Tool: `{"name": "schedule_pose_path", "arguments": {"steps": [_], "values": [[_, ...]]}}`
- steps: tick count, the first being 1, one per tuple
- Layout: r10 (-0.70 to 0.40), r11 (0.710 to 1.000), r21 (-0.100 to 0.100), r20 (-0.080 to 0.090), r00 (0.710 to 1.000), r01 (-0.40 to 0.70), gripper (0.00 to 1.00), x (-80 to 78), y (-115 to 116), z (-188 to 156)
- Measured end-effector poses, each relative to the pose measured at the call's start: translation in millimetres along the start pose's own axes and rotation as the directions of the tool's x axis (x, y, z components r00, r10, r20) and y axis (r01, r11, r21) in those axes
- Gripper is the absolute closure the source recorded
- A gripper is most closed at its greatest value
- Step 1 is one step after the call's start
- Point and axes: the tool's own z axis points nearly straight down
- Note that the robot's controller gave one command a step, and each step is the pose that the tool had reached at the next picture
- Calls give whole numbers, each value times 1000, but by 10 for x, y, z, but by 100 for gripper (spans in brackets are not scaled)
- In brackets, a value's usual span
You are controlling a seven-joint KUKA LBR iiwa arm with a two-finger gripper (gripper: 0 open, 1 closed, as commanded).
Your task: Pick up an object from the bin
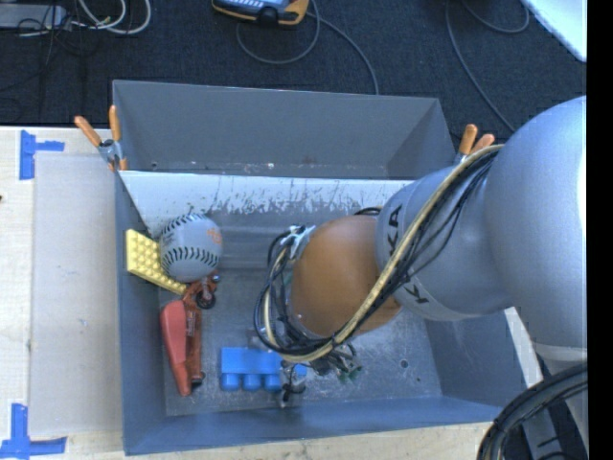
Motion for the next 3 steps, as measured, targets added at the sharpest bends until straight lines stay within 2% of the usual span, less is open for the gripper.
{"name": "schedule_pose_path", "arguments": {"steps": [1,2,3], "values": [[1,1000,0,0,1000,-1,100,0,0,0],[-10,1000,0,0,1000,10,100,-163,123,-18],[-7,1000,-2,-8,1000,7,100,-186,207,-420]]}}
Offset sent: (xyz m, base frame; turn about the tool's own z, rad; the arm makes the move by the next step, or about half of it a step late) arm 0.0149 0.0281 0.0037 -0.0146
